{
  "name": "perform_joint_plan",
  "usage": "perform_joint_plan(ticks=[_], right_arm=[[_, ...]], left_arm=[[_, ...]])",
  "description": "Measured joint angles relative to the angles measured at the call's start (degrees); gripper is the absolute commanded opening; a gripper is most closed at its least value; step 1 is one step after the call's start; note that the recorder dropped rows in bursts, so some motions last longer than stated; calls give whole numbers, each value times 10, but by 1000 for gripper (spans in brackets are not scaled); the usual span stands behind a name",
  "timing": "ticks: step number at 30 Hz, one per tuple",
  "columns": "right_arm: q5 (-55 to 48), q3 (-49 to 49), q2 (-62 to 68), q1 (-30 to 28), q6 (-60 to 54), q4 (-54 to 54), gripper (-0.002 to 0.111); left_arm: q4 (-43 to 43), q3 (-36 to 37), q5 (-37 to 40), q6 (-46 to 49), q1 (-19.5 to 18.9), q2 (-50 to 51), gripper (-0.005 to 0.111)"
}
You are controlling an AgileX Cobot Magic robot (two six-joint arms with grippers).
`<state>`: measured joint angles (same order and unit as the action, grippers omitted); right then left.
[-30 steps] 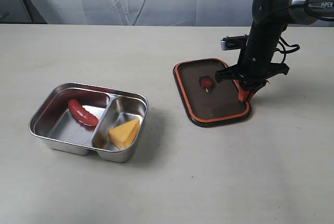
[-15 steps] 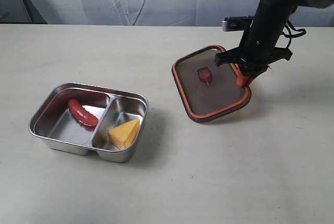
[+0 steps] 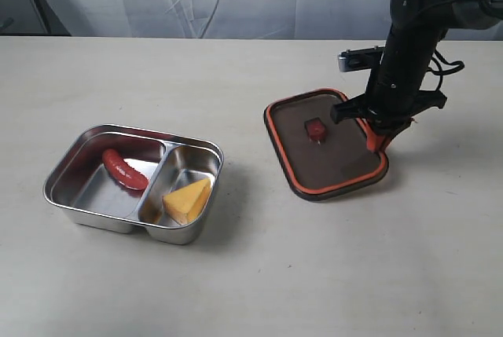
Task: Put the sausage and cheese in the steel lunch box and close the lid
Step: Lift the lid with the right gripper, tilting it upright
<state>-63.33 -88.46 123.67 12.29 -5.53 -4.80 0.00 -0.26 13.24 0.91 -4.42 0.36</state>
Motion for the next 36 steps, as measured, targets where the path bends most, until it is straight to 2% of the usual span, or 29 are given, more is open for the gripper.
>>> perform_joint_plan(ticks=[10,13,15,17,22,36], right_arm=[[-10,0,24,0,-18,0,0],[-10,0,24,0,-26,0,15],[-14,0,24,0,-32,0,31],[-16,0,24,0,-35,0,38],[-17,0,24,0,-38,0,34],[-15,0,31,0,-39,0,34]], left_arm=[[0,0,0,0,0,0,0],[0,0,0,0,0,0,0],[0,0,0,0,0,0,0],[0,0,0,0,0,0,0],[0,0,0,0,0,0,0],[0,0,0,0,0,0,0]])
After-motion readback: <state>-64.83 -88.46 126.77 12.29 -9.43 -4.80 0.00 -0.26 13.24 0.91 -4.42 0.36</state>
